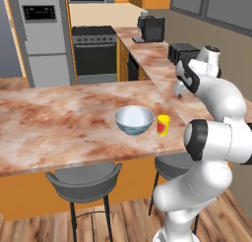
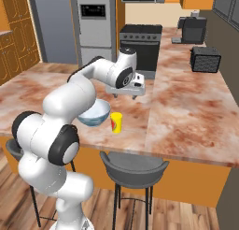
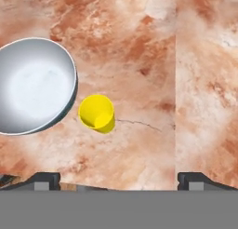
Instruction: Place the cup inside the bowl on the dining table and move the bowl to any counter.
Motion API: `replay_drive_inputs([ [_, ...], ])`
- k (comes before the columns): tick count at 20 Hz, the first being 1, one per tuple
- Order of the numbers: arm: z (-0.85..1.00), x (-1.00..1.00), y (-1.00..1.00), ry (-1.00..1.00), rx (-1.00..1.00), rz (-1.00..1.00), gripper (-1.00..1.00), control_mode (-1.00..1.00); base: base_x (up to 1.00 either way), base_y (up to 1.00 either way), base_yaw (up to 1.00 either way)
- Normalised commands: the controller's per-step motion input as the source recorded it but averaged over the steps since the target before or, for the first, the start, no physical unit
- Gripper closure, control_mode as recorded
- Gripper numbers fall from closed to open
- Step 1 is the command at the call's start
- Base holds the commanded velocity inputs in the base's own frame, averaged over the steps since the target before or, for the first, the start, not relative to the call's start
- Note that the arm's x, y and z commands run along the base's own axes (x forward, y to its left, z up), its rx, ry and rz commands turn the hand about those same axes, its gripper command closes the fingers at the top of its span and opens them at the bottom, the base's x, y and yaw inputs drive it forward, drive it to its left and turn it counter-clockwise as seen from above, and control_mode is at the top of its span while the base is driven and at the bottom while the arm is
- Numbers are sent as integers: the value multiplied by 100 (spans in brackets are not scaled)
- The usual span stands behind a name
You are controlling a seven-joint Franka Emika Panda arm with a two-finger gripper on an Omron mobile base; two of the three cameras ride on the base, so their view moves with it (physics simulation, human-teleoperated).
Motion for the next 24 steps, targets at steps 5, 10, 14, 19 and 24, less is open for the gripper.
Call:
replay_drive_inputs([
  [5, 3, 0, 0, 2, 2, -25, -100, -100, 0, 0, 0],
  [10, 3, 0, 0, 3, 0, -24, -100, -100, 0, 0, 0],
  [14, 0, 0, 0, 0, 0, -21, -100, -100, 0, 0, 0],
  [19, -2, 0, 0, -1, 0, -2, -100, -100, 0, 0, 0],
  [24, -10, 11, 0, 0, 0, 0, -100, -100, 0, 0, 0],
])
